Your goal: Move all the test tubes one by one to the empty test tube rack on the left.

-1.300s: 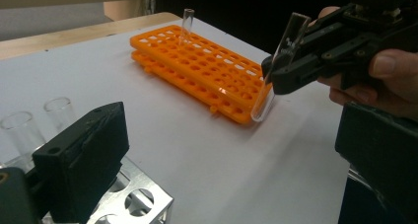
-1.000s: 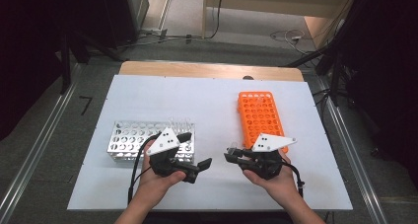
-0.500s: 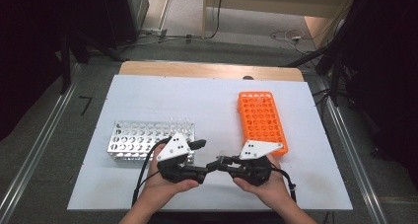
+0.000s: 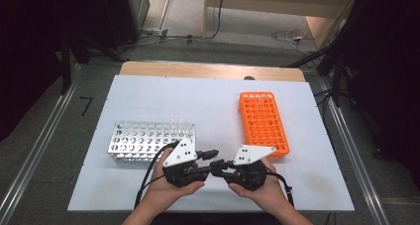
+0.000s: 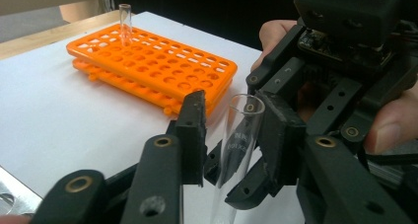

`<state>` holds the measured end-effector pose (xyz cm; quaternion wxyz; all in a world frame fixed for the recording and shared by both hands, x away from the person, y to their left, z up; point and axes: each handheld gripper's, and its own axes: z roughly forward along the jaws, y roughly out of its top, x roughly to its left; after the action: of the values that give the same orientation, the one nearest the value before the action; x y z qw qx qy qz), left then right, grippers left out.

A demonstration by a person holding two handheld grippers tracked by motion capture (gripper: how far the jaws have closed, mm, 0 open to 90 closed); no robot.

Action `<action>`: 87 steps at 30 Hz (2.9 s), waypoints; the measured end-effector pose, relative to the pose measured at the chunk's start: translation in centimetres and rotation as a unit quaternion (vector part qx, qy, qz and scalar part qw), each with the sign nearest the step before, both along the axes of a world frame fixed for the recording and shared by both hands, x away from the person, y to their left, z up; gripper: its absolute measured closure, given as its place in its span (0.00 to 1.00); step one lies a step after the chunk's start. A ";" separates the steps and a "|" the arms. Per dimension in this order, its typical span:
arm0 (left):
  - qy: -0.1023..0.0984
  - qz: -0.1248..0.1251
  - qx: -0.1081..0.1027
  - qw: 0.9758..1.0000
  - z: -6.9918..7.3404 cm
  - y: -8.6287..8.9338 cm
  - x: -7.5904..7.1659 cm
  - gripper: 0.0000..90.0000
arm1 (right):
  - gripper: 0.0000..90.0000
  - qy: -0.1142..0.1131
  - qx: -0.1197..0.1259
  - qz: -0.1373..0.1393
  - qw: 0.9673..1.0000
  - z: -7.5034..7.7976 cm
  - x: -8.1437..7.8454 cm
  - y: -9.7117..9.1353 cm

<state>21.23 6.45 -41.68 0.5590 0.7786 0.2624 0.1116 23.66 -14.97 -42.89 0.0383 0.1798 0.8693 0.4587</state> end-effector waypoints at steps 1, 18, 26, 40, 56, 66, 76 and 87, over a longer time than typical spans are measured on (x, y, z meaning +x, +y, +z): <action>-0.002 -0.001 0.000 1.000 0.0 -0.1 0.0 0.77 | 0.82 0.003 0.000 0.000 1.000 0.0 0.0 0.0; -0.008 -0.005 0.006 1.000 -0.1 0.0 -0.1 0.84 | 0.82 0.005 0.003 0.001 1.000 -0.1 0.0 0.1; -0.012 -0.002 0.007 1.000 0.0 0.0 -0.2 0.84 | 0.82 0.005 0.004 0.000 1.000 -0.1 0.1 0.1; -0.017 0.003 0.003 1.000 0.0 0.2 0.0 0.84 | 0.61 0.008 0.008 0.000 1.000 -0.2 0.2 0.1; -0.026 0.039 -0.010 0.999 1.0 2.1 0.5 0.85 | 0.00 0.009 0.034 -0.006 0.999 0.3 1.0 -1.1; -0.033 0.073 -0.011 0.997 1.8 3.7 1.0 0.85 | 0.00 0.001 0.035 -0.029 0.999 0.3 1.8 -2.9; -0.040 0.119 -0.013 0.992 2.8 6.5 1.8 0.85 | 0.00 -0.004 0.036 -0.057 0.998 0.5 2.5 -4.8; -0.053 0.170 -0.018 0.984 3.5 9.5 3.6 0.85 | 0.00 -0.006 0.038 -0.089 0.995 0.6 2.6 -7.7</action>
<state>24.81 15.91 -38.16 0.5589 0.7052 0.3634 0.2415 26.23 -22.65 -42.33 0.0772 0.2549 0.8316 0.4874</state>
